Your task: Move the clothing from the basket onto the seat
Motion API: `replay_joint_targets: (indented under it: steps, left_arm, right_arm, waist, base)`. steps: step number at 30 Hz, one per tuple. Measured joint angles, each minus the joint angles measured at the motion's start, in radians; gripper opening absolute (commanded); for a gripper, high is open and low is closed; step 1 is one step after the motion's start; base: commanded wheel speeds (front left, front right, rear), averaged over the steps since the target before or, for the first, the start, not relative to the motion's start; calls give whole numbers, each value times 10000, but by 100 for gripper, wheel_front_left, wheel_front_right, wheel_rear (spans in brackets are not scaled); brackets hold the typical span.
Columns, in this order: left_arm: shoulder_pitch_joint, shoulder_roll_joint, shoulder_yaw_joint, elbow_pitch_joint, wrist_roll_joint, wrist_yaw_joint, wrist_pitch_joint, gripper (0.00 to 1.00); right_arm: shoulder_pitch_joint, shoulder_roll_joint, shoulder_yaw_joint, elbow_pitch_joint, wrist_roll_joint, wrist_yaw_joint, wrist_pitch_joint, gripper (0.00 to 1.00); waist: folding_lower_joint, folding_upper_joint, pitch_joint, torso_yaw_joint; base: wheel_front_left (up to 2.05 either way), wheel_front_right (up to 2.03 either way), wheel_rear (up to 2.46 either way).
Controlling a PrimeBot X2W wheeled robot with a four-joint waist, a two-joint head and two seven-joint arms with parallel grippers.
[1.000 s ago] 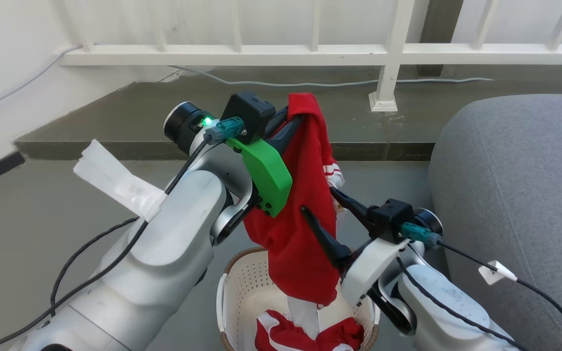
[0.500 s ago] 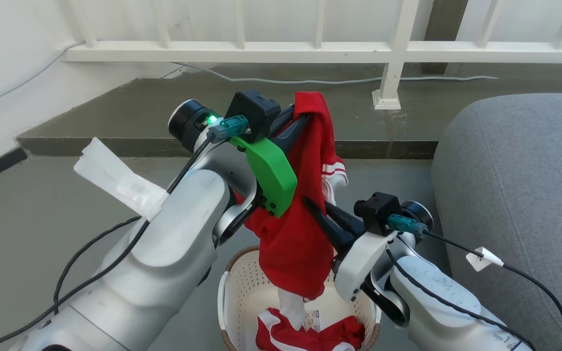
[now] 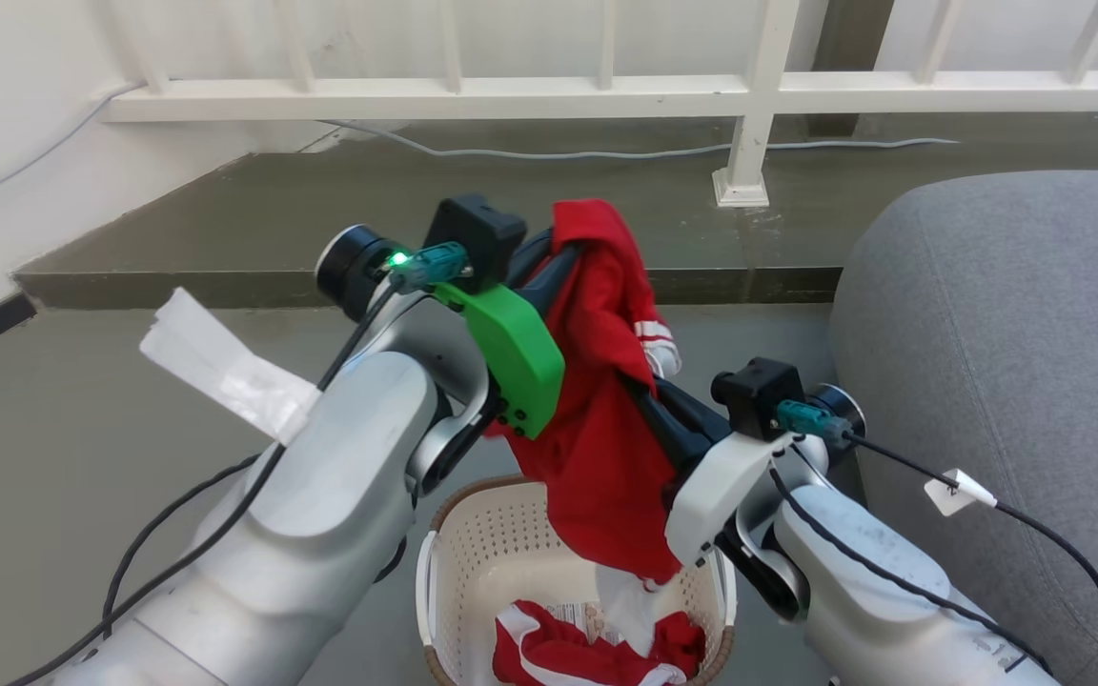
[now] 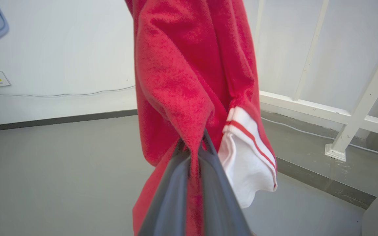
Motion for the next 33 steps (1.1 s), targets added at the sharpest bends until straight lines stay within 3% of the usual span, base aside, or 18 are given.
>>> replay_joint_targets:
  steps: [3,4,6,8,19,33]
  left_arm:
    - [121,58,117,86,-228,119,-4,0]
    - [172,58,140,113,-291,128,-8,20]
    - [291,73,201,161,-316,161,-21,49]
    - [415,107,278,186,-334,171,-50,100]
    - [1087,334,491,424,-502,261,-564,100]
    - [1913,598,600,280,-531,259,-1448,100]
  right_arm:
    - [-132,0,-86,-6,17,-59,0,0]
    - [-171,10,-201,-10,17,-107,0,0]
    - [-200,2,-397,-23,17,-174,0,0]
    - [-202,2,-575,-38,17,-232,0,0]
    - [-224,-127,-1442,-337,-4,-516,0,0]
    - [-209,-832,-2600,-871,-136,-788,0,0]
  waist:
    - [0,0,19,-84]
    - [0,0,27,-110]
    - [0,0,44,-151]
    - [0,0,58,-188]
    - [0,0,148,-358]
    - [0,0,286,-806]
  base:
    - [0,0,0]
    - [0,0,0]
    - [0,0,0]
    - [0,0,0]
    - [0,0,0]
    - [0,0,0]
